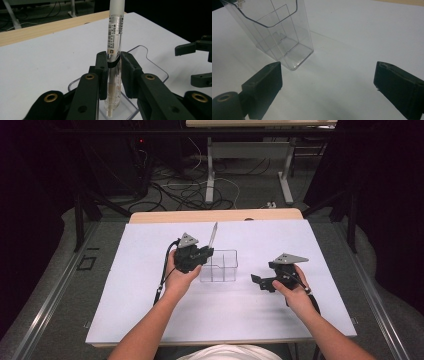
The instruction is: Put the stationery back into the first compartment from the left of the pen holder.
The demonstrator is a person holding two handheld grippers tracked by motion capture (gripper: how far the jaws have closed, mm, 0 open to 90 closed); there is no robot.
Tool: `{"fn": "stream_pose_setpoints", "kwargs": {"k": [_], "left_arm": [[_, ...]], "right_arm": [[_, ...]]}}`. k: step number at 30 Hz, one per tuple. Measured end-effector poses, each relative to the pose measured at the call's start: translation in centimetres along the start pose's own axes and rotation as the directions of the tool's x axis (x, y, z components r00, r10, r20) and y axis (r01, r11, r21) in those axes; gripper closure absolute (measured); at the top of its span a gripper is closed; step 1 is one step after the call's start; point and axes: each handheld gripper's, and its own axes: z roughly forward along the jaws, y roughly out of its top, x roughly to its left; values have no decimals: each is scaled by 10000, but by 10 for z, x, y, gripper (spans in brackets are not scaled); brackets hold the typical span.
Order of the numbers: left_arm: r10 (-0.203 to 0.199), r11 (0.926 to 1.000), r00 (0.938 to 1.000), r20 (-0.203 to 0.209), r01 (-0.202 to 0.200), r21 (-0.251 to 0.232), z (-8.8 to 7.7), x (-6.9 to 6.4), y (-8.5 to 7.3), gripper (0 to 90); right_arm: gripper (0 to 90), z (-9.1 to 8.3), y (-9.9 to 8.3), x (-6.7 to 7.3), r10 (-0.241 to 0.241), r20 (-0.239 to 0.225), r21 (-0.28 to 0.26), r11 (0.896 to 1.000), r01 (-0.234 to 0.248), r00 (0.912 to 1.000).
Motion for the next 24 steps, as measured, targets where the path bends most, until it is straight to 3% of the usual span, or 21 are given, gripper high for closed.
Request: {"fn": "stream_pose_setpoints", "kwargs": {"k": [8, 16, 17, 24], "left_arm": [[-75, 9997, 10000, -54, 76, 231, 3, 1, -5, 773], [27, 9995, 9999, -122, -23, 319, 1, 1, -8, 770], [179, 9988, 9997, -154, -172, 451, 0, 1, -8, 770], [-66, 9994, 9997, -246, 74, 327, -4, 2, -14, 765]], "right_arm": [[102, 1, -1, 0, 11, -69, 95, 10000, -11, 10000], [116, 1, -1, 1, -7, -147, 167, 9999, 10, 9999], [120, 1, -1, 1, 3, -162, 178, 9998, 0, 9999], [129, 2, -2, 1, -65, -181, 238, 9997, 70, 9998]]}}
